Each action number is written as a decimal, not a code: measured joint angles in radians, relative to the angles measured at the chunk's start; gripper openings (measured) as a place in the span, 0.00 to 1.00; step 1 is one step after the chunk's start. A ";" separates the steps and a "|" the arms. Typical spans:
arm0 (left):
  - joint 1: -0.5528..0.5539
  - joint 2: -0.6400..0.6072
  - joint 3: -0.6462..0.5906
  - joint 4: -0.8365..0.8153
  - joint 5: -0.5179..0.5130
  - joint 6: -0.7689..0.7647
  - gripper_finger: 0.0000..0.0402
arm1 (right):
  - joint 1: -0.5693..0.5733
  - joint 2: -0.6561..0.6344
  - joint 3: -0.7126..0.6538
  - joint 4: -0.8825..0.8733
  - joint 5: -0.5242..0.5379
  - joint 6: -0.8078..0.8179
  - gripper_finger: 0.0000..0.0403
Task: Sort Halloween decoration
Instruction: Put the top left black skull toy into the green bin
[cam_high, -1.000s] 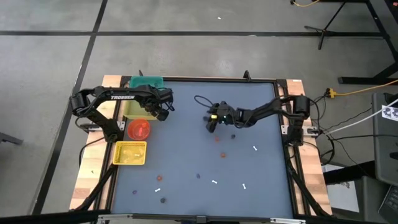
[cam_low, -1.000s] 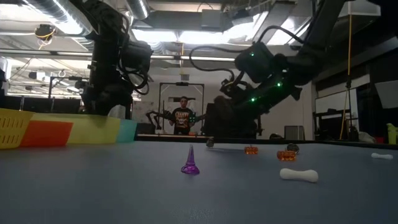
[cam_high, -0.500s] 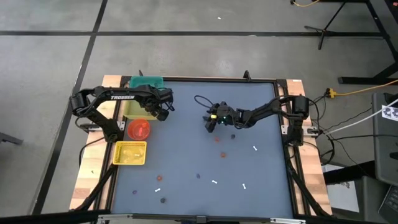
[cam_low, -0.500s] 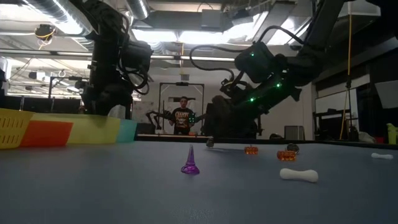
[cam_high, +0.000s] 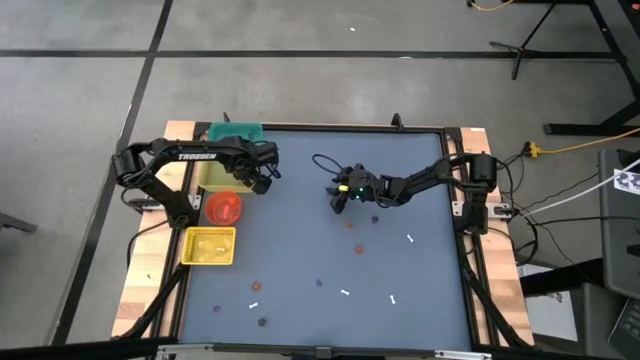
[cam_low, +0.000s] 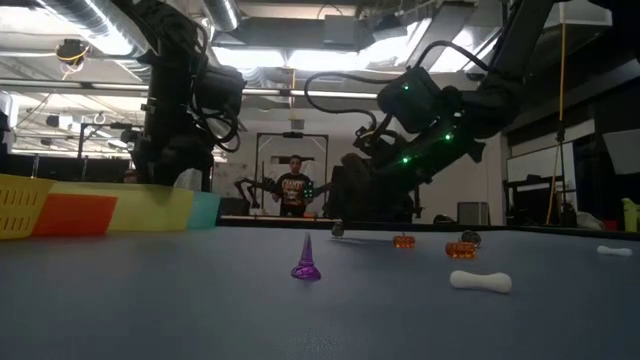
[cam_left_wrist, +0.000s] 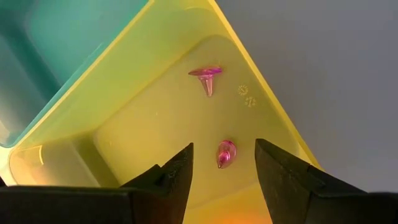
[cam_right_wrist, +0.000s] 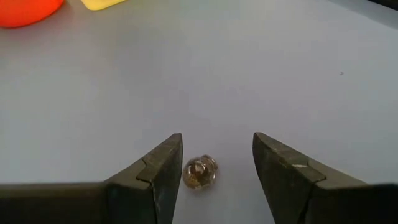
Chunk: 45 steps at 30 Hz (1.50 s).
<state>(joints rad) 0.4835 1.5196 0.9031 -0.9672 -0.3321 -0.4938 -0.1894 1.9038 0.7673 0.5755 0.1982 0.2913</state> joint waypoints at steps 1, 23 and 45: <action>0.000 0.000 0.000 0.000 0.000 0.000 0.39 | 0.000 0.000 0.000 0.000 0.000 0.000 0.48; 0.000 0.000 0.000 0.004 0.000 0.000 0.39 | 0.001 0.107 0.002 0.090 -0.008 -0.006 0.48; 0.000 0.000 0.000 0.003 0.003 0.005 0.39 | -0.001 0.109 0.001 0.082 0.001 -0.005 0.17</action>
<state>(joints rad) 0.4837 1.5196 0.9031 -0.9643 -0.3293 -0.4891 -0.1902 2.0132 0.7681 0.6579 0.1993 0.2863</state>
